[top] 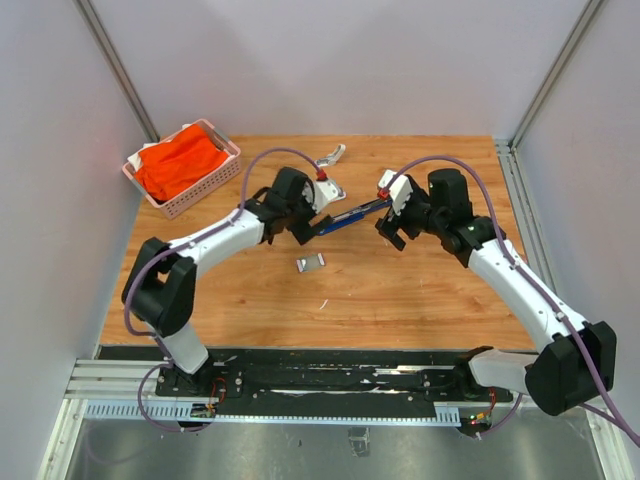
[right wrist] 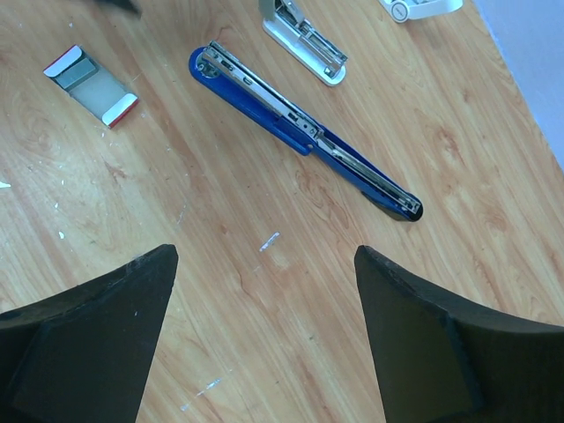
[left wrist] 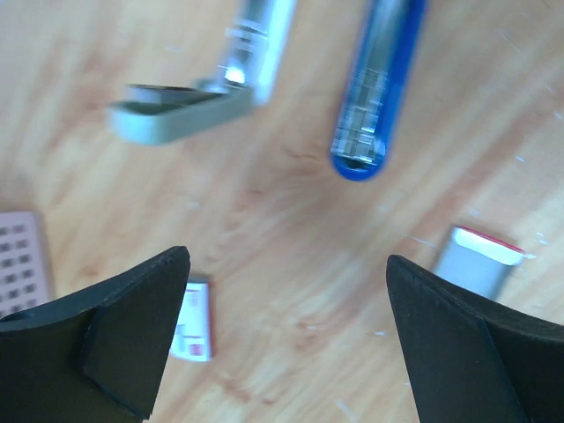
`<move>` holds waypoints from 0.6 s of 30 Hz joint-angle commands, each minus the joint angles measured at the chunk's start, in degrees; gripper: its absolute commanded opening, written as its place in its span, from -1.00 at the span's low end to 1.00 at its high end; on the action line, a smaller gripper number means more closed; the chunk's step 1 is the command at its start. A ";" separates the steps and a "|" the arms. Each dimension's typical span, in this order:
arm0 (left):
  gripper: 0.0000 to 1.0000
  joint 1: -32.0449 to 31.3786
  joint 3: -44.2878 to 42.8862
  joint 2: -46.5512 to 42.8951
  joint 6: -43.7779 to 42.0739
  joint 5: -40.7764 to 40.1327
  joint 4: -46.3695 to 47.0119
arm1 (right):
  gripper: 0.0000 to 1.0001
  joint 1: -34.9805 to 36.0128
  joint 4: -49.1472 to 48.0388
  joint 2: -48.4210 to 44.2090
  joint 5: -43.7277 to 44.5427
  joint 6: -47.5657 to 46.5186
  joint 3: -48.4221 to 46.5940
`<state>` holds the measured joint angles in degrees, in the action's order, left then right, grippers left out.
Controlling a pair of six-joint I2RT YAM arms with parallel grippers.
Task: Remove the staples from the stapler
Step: Adjust the staple box at the center of the board.
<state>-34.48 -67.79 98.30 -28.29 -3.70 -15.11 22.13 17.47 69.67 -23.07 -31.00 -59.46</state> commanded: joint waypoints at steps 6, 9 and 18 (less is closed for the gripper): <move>0.96 15.65 -4.84 -6.37 -5.84 11.73 -5.96 | 0.68 -0.94 -1.46 2.66 -4.30 1.74 0.93; 0.96 20.42 -7.11 -4.28 -7.59 15.91 -9.90 | 0.68 -0.89 -1.49 2.92 -4.93 1.65 0.93; 0.96 25.16 -12.62 6.98 -7.44 18.68 -14.27 | 0.68 -0.86 -2.21 2.31 -6.68 1.40 2.26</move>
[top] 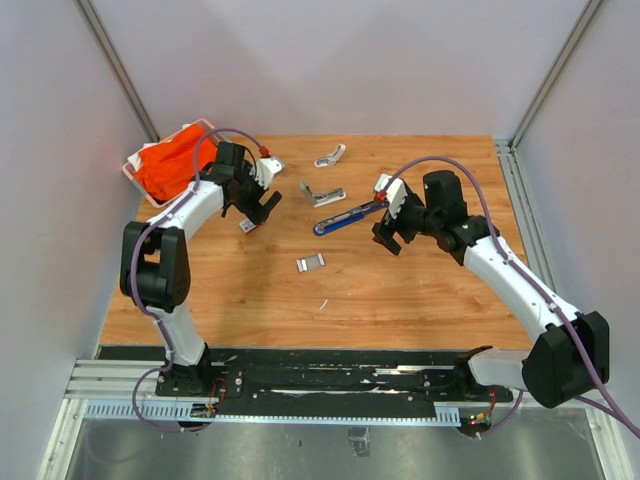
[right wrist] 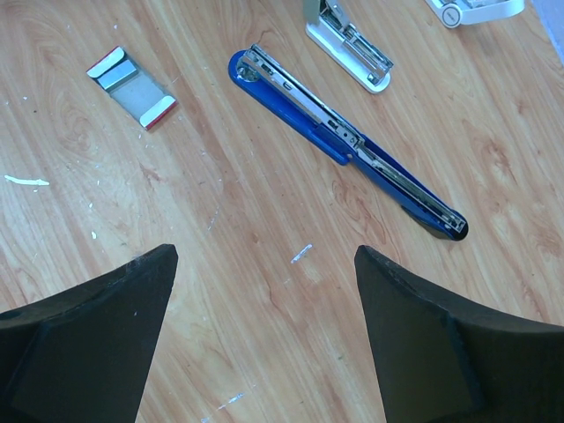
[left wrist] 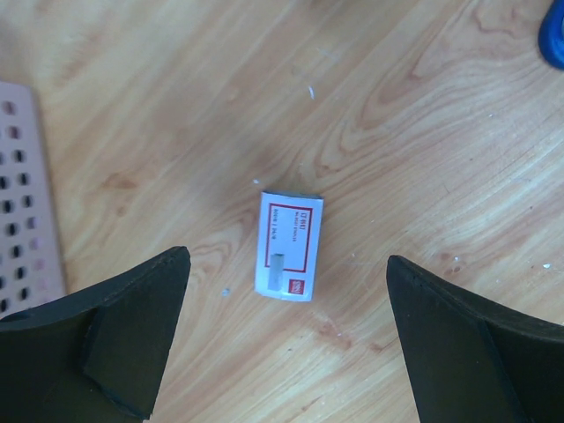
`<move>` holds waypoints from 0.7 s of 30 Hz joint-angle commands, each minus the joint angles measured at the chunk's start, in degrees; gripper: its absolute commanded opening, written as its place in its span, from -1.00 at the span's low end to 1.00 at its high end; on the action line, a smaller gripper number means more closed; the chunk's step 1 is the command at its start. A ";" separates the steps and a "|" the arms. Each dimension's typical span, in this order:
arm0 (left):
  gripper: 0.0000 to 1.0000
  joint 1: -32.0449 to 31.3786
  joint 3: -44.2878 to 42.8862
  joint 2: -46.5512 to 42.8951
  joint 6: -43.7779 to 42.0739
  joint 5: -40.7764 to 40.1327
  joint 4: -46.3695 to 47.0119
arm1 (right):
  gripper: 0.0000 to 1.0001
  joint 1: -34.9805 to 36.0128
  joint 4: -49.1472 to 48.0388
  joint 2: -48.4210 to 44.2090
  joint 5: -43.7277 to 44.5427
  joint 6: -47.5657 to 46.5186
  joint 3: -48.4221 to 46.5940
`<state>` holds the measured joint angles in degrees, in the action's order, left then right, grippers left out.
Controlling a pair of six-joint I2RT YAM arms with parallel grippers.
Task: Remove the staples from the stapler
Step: Adjust the staple box at the center of the board.
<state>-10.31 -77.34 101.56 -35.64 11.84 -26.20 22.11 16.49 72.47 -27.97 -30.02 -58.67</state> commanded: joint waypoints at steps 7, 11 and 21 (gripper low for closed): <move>0.96 1.43 -8.24 10.01 -0.91 2.59 -5.50 | 0.68 -0.89 -1.24 -0.59 -2.37 0.14 1.83; 0.96 1.68 -9.45 12.10 -1.65 2.31 -7.62 | 0.68 -0.90 -1.48 -0.66 -2.11 -0.09 2.02; 0.89 2.96 -11.21 15.04 -3.03 3.35 -11.61 | 0.69 -0.92 -1.99 -0.14 -1.85 -0.10 2.25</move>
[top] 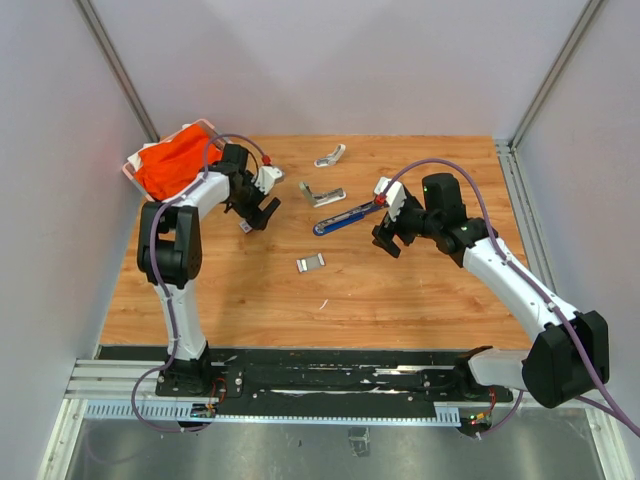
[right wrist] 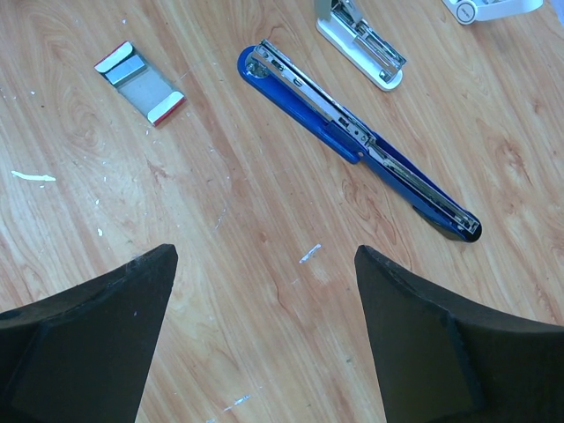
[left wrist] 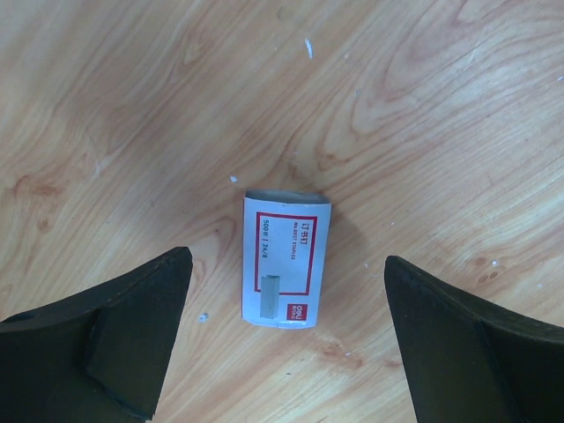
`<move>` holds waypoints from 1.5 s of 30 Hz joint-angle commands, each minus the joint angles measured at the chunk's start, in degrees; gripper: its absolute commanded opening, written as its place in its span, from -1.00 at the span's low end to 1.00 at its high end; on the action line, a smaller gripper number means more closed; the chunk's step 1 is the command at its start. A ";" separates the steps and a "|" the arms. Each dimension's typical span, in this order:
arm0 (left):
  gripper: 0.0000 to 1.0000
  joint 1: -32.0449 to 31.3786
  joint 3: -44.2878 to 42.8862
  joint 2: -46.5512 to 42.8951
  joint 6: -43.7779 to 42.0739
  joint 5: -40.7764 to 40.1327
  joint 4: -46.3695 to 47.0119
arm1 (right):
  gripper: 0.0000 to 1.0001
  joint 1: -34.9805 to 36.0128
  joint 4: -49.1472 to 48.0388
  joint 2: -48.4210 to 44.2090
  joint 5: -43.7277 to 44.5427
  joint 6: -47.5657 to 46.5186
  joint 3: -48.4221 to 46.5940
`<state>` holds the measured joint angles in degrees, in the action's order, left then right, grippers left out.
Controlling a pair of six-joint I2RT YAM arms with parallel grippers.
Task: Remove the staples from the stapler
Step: Adjust the staple box at the center of the board, then move the shell to the center of the board.
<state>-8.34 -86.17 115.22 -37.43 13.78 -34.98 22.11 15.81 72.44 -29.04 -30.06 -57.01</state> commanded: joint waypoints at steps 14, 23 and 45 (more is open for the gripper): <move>0.53 1.75 -4.70 5.39 -2.28 -0.17 -6.38 | 0.69 -0.84 -1.49 0.00 -1.64 0.18 0.84; 0.17 1.75 -3.83 5.45 -3.93 0.49 -8.39 | 0.69 -0.85 -1.49 0.63 -3.47 1.19 0.55; 0.02 -3.79 21.36 -11.84 -8.70 5.02 0.20 | 0.69 -0.02 -1.38 21.44 -13.83 27.43 -9.59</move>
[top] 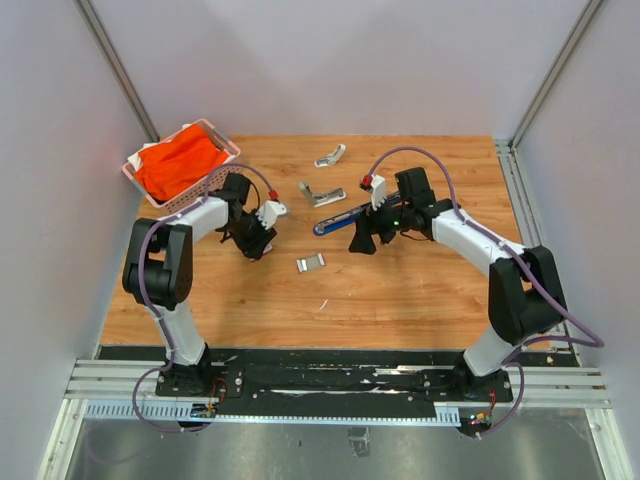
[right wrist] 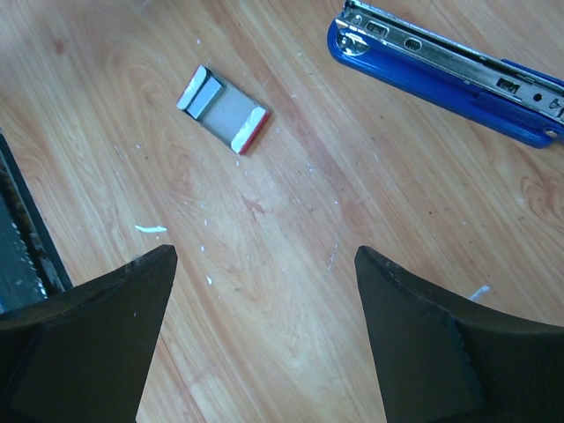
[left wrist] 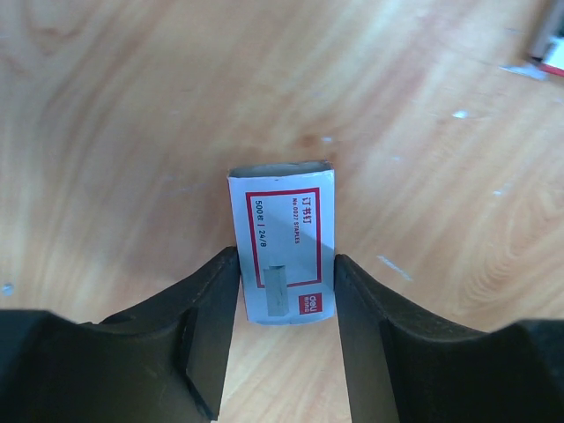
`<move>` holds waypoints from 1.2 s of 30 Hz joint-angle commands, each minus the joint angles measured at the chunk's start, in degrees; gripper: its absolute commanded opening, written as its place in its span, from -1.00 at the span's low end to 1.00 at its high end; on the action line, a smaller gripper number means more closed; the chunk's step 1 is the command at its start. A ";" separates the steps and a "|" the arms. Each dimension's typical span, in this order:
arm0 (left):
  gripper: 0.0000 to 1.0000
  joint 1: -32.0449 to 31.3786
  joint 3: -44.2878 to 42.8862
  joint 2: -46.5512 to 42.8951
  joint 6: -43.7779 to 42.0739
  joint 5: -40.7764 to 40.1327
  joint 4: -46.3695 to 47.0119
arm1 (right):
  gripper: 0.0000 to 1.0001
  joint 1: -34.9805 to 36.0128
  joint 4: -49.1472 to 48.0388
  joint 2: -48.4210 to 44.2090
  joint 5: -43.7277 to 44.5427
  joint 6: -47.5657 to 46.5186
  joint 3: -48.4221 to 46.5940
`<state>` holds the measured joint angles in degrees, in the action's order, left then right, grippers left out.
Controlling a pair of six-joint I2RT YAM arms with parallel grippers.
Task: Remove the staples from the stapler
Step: Move the shell to the center of the board.
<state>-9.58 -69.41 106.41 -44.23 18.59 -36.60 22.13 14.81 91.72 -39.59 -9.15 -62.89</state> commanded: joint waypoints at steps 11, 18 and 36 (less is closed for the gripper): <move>0.01 -10.11 12.71 -9.47 -2.02 -1.85 6.10 | 0.69 2.39 -3.72 10.24 -7.22 14.82 -5.58; 0.01 -14.86 16.21 -13.40 -1.42 -0.84 8.84 | 0.69 1.12 -10.20 15.24 -13.41 25.45 -5.54; 0.01 -19.22 17.37 -13.57 1.06 -3.30 13.28 | 0.56 0.11 -26.60 21.47 -16.22 43.52 0.66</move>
<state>-28.25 -52.51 93.49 -44.10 15.07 -25.21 23.05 -7.44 112.53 -54.08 30.24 -63.11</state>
